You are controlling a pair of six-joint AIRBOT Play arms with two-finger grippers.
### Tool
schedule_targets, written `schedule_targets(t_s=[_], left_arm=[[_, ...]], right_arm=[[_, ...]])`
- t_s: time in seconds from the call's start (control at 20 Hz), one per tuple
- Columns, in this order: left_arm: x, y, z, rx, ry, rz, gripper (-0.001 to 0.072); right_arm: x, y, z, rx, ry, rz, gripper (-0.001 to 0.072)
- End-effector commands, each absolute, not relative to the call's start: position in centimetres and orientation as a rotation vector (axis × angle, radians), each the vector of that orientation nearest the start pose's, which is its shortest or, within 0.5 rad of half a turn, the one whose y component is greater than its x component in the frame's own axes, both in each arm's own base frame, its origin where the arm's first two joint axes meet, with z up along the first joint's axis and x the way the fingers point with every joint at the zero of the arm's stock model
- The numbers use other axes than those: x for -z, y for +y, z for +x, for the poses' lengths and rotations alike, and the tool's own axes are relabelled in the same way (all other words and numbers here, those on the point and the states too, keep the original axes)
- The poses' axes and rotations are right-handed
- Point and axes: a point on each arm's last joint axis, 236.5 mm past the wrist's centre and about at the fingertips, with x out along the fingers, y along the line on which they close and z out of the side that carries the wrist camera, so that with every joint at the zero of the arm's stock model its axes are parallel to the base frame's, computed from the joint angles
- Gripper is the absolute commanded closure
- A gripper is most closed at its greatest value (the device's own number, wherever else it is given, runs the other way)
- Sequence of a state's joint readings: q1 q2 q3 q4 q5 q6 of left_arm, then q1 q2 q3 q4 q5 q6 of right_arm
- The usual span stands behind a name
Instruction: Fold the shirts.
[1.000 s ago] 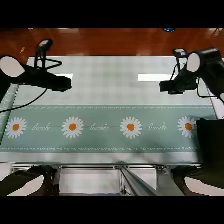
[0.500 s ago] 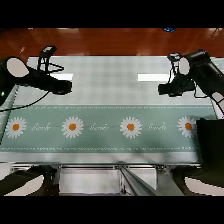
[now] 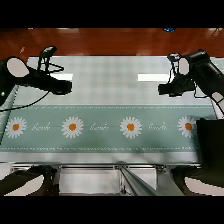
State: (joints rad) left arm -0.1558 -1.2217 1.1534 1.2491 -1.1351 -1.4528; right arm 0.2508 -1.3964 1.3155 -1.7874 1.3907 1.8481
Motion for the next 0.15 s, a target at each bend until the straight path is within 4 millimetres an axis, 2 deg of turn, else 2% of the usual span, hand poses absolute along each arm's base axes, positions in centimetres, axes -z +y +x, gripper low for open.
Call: schedule_targets(t_s=[0.0, 0.1], left_arm=[[-4.00, -12.68, 37.01, 0.380, 1.195, -0.099, 0.0685], [-4.00, -12.68, 37.01, 0.380, 1.195, -0.099, 0.0686]], right_arm=[[-1.06, 4.34, 37.07, 0.138, 1.415, -0.143, 0.0690], [-1.06, 4.34, 37.07, 0.138, 1.415, -0.143, 0.0690]])
